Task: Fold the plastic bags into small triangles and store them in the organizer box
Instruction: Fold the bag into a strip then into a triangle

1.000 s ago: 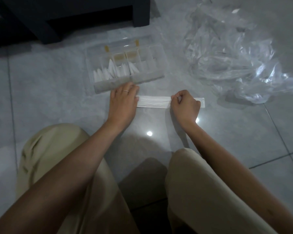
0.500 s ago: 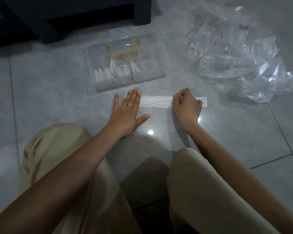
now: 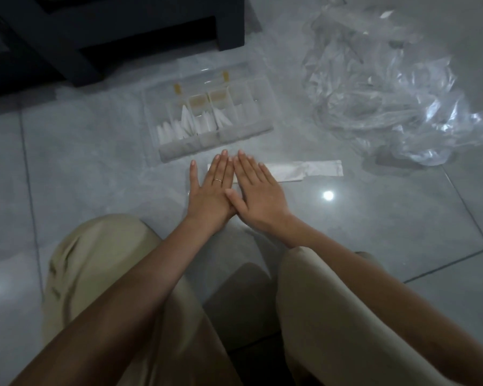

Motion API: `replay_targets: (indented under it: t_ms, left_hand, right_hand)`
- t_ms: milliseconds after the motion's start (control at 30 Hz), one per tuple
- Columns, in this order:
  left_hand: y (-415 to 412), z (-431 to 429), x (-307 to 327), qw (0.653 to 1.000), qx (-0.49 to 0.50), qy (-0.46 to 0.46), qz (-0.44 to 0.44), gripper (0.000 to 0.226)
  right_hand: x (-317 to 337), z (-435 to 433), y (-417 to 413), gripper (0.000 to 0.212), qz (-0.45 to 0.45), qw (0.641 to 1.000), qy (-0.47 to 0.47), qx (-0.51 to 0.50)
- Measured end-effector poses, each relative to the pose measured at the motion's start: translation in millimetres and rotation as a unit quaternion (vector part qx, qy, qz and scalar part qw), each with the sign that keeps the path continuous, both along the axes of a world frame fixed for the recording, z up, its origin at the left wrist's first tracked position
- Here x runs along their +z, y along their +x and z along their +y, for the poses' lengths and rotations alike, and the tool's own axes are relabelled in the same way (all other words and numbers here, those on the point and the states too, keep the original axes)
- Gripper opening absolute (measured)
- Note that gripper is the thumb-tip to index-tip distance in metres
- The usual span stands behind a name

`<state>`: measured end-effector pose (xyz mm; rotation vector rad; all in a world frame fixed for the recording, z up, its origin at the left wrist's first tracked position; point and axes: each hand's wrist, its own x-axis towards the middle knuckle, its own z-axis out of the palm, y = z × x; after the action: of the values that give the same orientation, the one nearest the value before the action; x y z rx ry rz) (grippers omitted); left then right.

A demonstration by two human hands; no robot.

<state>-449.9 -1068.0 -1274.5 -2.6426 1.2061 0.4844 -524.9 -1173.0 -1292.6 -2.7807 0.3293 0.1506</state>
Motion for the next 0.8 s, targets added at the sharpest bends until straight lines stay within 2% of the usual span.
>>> replay_targets:
  t_ms: [233,433,600,800]
  left_hand:
    - [3,6,-3,1.0,0.013,-0.021,0.011,0.09]
    - [7,13,-2,0.999,0.036,-0.005,0.035,0.095]
    - [5,13,0,0.998,0.044,-0.009,0.039,0.097]
    - [-3,7,8,0.997,0.079,-0.009,0.02,0.106]
  right_hand:
    - [-2,-31,-22,0.068,0.02,0.999,-0.014,-0.029]
    - [-2,-71,-60,0.066,-0.011,0.989,-0.025,-0.144]
    - [0,-73,-61,0.063,0.004,0.988,-0.034,-0.153]
    - [22,-81,-48,0.042,-0.083,0.974,-0.018,-0.211]
